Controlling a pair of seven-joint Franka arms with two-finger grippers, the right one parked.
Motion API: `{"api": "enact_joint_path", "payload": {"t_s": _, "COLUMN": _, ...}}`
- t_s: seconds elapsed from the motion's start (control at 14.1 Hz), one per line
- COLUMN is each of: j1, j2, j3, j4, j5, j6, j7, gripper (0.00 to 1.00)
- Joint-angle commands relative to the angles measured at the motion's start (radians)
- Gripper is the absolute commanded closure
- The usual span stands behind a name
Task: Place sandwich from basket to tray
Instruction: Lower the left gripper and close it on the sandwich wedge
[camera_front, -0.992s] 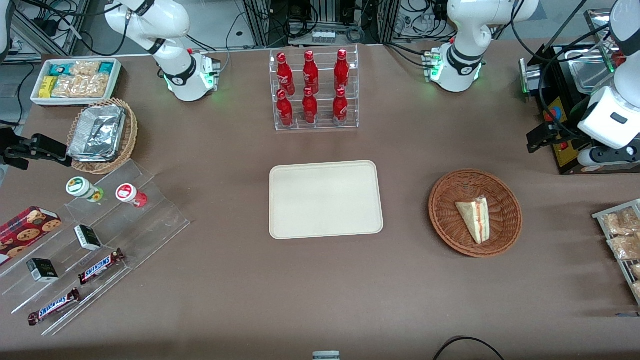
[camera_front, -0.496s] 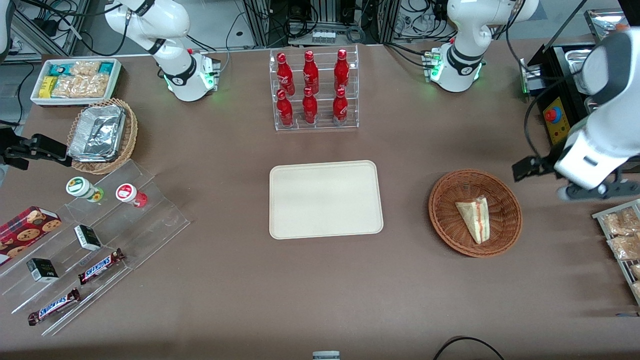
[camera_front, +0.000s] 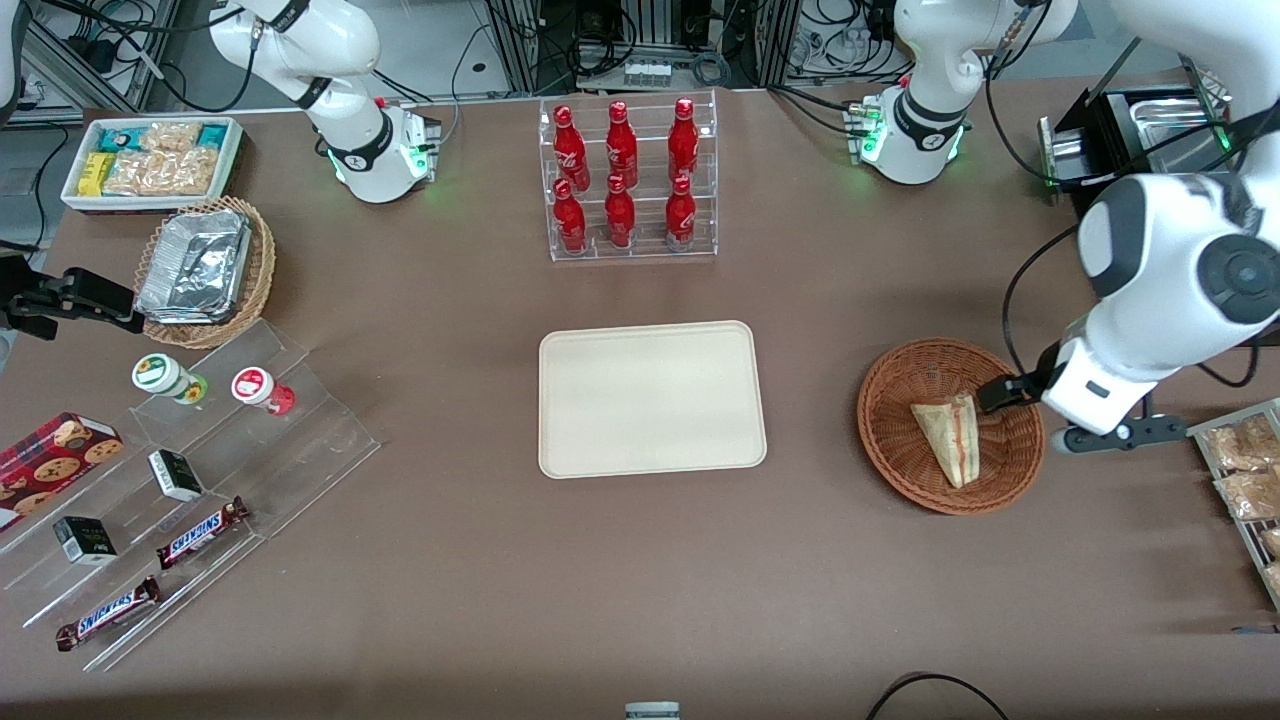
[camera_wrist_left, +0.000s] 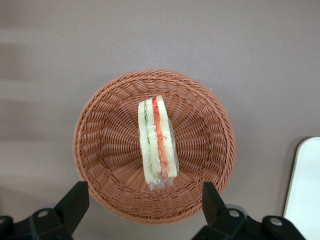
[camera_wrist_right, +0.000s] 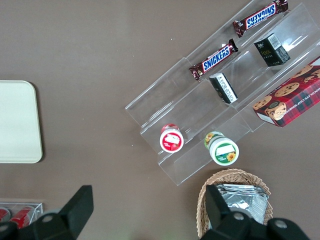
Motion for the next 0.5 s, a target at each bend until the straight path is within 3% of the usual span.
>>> {"api": "enact_joint_path", "payload": {"t_s": 0.0, "j1": -0.008, "j2": -0.017, "j3": -0.002, "j4": -0.107, "j5": 0.001, "j6": 0.126, "j7": -0.078, "gripper": 0.0}}
{"api": "enact_joint_path", "payload": {"t_s": 0.43, "j1": -0.027, "j2": -0.005, "j3": -0.001, "j4": -0.251, "j5": 0.003, "j6": 0.308, "j7": -0.124, "gripper": 0.0}}
